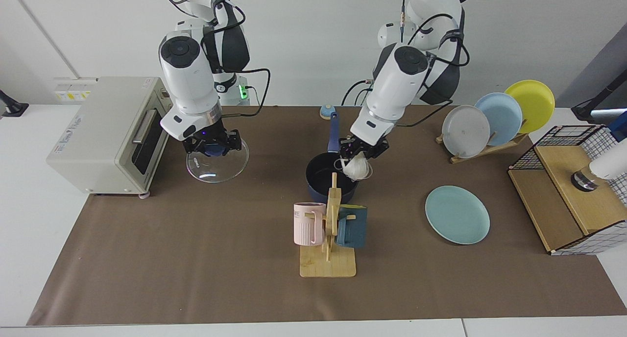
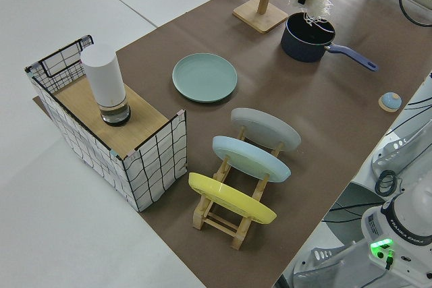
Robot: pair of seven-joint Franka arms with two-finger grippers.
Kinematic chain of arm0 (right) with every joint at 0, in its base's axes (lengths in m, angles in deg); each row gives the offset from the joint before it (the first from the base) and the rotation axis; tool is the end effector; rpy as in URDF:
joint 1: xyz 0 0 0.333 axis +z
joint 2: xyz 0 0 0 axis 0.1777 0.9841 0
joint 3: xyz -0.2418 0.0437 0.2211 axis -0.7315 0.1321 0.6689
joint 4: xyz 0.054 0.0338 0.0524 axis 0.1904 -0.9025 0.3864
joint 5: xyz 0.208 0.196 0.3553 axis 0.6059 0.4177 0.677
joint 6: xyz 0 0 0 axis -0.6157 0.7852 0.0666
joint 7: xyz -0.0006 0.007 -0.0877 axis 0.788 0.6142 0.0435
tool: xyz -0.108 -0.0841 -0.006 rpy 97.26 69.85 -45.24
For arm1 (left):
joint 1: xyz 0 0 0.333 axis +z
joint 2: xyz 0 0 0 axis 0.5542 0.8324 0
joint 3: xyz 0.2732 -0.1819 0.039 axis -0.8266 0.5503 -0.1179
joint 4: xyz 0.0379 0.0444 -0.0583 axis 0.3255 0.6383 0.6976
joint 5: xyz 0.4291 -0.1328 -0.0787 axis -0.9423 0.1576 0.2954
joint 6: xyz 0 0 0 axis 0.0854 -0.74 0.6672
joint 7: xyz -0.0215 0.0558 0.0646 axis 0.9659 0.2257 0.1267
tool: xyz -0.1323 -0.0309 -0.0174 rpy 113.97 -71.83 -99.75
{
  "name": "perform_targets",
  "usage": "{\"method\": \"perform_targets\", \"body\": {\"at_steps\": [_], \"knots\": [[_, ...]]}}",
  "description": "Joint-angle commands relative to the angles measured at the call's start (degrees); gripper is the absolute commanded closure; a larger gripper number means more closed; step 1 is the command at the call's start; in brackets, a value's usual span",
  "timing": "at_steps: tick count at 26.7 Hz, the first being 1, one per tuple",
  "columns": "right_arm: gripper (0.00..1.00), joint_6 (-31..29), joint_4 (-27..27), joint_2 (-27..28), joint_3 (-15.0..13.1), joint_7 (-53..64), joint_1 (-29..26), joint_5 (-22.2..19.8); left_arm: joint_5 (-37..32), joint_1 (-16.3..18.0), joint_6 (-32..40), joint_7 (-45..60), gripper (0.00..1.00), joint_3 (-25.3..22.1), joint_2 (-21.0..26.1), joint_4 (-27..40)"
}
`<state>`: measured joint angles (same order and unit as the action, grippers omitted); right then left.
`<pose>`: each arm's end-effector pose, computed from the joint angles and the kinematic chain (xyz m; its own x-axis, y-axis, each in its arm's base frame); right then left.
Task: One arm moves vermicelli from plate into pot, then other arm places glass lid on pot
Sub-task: 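Carry the vermicelli over the saucepan and release it with the left gripper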
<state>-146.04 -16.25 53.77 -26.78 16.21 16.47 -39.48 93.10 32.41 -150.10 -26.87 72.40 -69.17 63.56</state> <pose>0.6386 0.1154 0.4508 0.9970 0.0675 -0.0379 0.0690 -0.9968 0.0409 0.6244 -0.3298 0.4381 0.9947 0.1031 0.0022 0.1002 -0.9710 0.2173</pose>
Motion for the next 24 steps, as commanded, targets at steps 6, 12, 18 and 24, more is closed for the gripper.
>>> {"method": "perform_targets", "body": {"at_steps": [6, 12, 18, 24], "knots": [[1.00, -0.9, -0.5, -0.9, 0.4, -0.2, -0.8, 0.9, 0.4, -2.3, -10.3, 1.9, 1.00, 2.0, 5.3, 5.8], [1.00, -0.9, -0.6, -0.9, 0.4, -0.2, -0.8, 0.9, 0.4, -2.4, -15.9, 0.7, 1.00, 2.0, 6.7, 9.5], [1.00, -0.8, -0.9, -0.9, 0.5, -0.7, -0.7, 1.0, 0.4, -2.4, -16.3, -1.4, 1.00, 2.0, 6.5, 12.2], [1.00, -0.6, -1.3, -1.3, 0.5, -1.0, -0.2, 1.8, 0.4, -2.4, -16.6, -1.6, 0.82, 2.0, 6.6, 12.7]]}}
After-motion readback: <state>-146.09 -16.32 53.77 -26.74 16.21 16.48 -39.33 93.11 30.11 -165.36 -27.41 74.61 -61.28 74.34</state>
